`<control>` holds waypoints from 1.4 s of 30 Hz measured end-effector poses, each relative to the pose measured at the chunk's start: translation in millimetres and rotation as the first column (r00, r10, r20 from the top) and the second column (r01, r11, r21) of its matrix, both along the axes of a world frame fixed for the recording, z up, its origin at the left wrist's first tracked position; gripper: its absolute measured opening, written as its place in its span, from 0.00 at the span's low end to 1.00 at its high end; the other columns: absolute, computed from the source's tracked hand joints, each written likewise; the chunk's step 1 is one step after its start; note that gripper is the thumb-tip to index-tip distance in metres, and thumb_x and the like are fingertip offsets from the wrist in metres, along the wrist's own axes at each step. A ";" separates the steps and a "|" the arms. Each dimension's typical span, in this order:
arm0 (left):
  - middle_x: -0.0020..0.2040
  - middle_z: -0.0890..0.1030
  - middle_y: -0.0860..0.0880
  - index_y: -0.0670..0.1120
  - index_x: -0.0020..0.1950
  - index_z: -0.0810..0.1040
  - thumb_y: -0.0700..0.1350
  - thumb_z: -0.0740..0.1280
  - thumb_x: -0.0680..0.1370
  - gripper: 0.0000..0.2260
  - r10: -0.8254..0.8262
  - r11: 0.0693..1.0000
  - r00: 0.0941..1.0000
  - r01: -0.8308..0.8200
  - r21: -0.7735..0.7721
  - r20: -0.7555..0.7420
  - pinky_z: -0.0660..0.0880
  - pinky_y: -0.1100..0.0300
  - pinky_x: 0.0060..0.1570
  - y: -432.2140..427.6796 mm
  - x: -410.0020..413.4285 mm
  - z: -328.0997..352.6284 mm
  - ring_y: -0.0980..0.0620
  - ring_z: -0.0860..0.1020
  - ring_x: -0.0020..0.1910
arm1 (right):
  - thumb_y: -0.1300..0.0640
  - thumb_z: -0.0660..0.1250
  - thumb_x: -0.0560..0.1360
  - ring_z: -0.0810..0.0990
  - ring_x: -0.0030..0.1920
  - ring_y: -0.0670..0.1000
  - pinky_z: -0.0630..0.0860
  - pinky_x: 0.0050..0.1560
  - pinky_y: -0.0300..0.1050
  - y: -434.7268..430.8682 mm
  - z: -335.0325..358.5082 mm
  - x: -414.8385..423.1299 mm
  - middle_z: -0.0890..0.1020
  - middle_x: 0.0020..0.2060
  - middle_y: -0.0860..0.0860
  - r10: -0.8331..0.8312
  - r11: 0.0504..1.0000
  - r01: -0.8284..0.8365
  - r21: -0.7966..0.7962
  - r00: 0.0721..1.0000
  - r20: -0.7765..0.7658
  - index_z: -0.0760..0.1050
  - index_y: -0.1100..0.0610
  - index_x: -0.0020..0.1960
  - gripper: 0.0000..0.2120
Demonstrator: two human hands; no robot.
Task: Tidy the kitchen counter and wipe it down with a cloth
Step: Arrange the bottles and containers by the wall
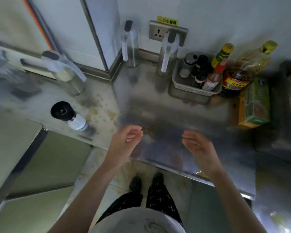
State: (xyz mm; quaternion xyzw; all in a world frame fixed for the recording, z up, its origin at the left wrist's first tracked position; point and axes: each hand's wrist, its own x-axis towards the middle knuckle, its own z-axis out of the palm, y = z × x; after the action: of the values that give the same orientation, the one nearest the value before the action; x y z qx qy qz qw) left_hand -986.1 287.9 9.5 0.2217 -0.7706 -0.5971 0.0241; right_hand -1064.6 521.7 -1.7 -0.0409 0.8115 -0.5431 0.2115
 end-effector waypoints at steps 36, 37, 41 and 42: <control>0.55 0.76 0.52 0.47 0.60 0.74 0.39 0.67 0.75 0.14 0.167 0.982 0.981 -0.174 0.072 0.096 0.71 0.73 0.44 -290.0 52.8 -6.2 0.54 0.77 0.49 | 0.52 0.73 0.69 0.75 0.59 0.48 0.69 0.53 0.40 -387.6 -6.5 57.5 0.76 0.59 0.46 0.094 0.966 -0.072 0.247 0.993 -0.077 0.64 0.47 0.67 0.30; 0.57 0.75 0.53 0.48 0.62 0.72 0.41 0.68 0.75 0.16 0.155 0.988 0.986 -0.156 0.009 0.067 0.70 0.76 0.43 -298.5 37.3 -4.7 0.57 0.76 0.50 | 0.52 0.74 0.69 0.75 0.58 0.48 0.70 0.54 0.41 -385.8 -6.8 56.2 0.76 0.58 0.45 0.049 0.973 -0.030 0.230 0.996 -0.078 0.65 0.47 0.66 0.29; 0.65 0.66 0.50 0.46 0.71 0.62 0.45 0.71 0.72 0.30 0.151 0.979 0.988 -0.152 -0.133 -0.018 0.67 0.70 0.54 -323.8 -29.3 -6.3 0.54 0.69 0.61 | 0.51 0.75 0.68 0.76 0.58 0.48 0.74 0.57 0.46 -381.3 -3.2 47.0 0.77 0.55 0.44 -0.102 0.974 0.112 0.197 0.993 -0.062 0.65 0.45 0.66 0.30; 0.68 0.63 0.48 0.45 0.73 0.58 0.45 0.72 0.72 0.34 0.150 0.979 0.989 -0.150 -0.140 -0.007 0.65 0.65 0.59 -327.6 -44.5 -8.3 0.52 0.66 0.65 | 0.51 0.75 0.68 0.76 0.57 0.48 0.74 0.58 0.48 -380.5 -0.6 43.8 0.77 0.55 0.43 -0.135 0.972 0.144 0.187 0.989 -0.059 0.65 0.43 0.65 0.30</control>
State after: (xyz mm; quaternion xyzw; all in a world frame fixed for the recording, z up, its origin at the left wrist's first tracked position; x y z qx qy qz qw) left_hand -1030.6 -39.6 1.1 0.2781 -0.7918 -0.5375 0.0830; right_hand -1020.8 141.2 -2.4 0.0243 0.8653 -0.4753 0.1572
